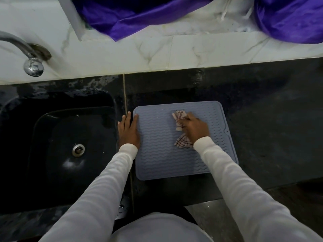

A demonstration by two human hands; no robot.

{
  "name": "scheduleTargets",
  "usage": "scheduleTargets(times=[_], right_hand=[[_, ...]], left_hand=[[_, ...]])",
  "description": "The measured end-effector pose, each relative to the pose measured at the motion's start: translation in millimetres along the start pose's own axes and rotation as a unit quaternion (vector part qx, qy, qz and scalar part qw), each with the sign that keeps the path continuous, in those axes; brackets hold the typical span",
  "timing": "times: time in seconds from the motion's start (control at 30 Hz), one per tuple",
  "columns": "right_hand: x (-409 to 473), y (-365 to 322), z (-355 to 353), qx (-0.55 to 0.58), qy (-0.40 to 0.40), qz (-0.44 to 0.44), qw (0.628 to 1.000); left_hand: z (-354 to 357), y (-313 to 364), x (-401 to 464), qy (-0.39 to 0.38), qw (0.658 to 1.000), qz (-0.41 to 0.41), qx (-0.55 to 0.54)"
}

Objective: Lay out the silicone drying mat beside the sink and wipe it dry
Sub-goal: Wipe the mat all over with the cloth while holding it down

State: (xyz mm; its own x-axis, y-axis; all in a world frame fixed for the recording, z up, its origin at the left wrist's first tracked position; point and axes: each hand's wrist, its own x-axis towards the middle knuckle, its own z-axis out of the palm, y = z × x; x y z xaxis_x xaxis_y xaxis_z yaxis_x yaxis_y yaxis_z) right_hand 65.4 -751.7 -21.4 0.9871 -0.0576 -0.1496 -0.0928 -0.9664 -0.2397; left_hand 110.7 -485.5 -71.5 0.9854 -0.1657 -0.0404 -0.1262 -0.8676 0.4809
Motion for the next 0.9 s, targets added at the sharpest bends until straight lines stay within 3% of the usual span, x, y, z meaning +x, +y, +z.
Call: scheduleTargets(times=[0.2,0.37,0.7,0.9], right_hand=[[-7,70,-23,0.03,0.006,0.103,0.994],[-13,134,-38,-0.017,0.028,0.133,0.991],[-10,132,-36,-0.021,0.045,0.166,0.985],[-12,119,-34,0.023,0.063,0.217,0.974]], left_hand=[[5,-1,0,0.011,1.0,-0.006,0.013],[7,-3,1,0.013,0.999,-0.01,0.028],[7,-9,1,0.002,1.0,-0.007,0.028],[-1,-11,6,-0.012,0.999,0.003,-0.031]])
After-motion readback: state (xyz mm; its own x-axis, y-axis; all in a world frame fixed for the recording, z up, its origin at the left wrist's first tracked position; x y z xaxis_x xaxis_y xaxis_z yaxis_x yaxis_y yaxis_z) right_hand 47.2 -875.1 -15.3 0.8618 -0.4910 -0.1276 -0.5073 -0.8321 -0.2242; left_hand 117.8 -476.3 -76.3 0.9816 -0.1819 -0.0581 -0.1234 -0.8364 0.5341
